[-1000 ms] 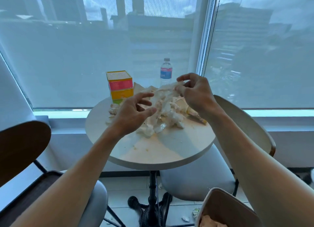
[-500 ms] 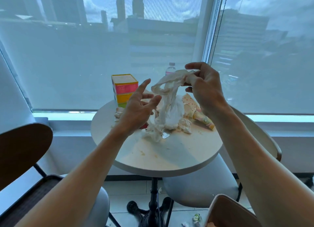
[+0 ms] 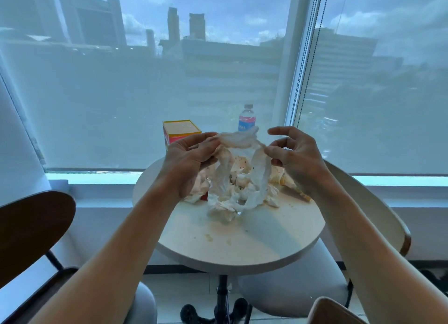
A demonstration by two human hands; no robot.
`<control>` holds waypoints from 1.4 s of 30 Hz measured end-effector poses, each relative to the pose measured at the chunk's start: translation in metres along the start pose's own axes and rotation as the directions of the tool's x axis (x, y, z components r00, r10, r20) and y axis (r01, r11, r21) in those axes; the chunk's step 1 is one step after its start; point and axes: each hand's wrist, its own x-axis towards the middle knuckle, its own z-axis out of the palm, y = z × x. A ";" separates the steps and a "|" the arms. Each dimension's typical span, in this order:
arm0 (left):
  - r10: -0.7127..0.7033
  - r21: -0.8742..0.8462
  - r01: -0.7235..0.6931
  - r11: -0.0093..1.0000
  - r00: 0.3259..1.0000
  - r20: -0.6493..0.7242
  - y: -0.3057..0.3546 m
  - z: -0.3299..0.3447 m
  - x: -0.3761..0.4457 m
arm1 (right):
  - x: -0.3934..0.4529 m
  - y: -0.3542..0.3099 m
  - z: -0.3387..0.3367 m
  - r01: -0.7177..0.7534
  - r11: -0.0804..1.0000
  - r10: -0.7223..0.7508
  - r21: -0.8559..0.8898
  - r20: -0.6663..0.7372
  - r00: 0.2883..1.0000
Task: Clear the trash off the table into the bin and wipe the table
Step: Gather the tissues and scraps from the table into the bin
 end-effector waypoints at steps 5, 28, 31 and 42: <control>0.031 0.021 -0.031 0.999 1.000 0.002 -0.002 0.004 -0.010 | -0.012 0.005 -0.015 -0.009 1.000 0.009 0.001 -0.025 1.000; -0.040 0.134 0.020 0.991 0.989 0.144 -0.049 0.124 -0.068 | -0.104 0.011 -0.202 -0.032 0.940 0.127 0.341 -0.260 0.957; -0.077 0.161 0.045 0.986 0.978 0.194 -0.060 0.143 -0.079 | -0.118 0.030 -0.220 -0.114 0.929 0.199 0.352 -0.216 0.956; -0.196 0.313 0.113 0.943 0.949 0.245 -0.114 0.183 -0.122 | -0.171 0.149 -0.230 -0.530 0.847 0.531 0.046 -0.002 0.847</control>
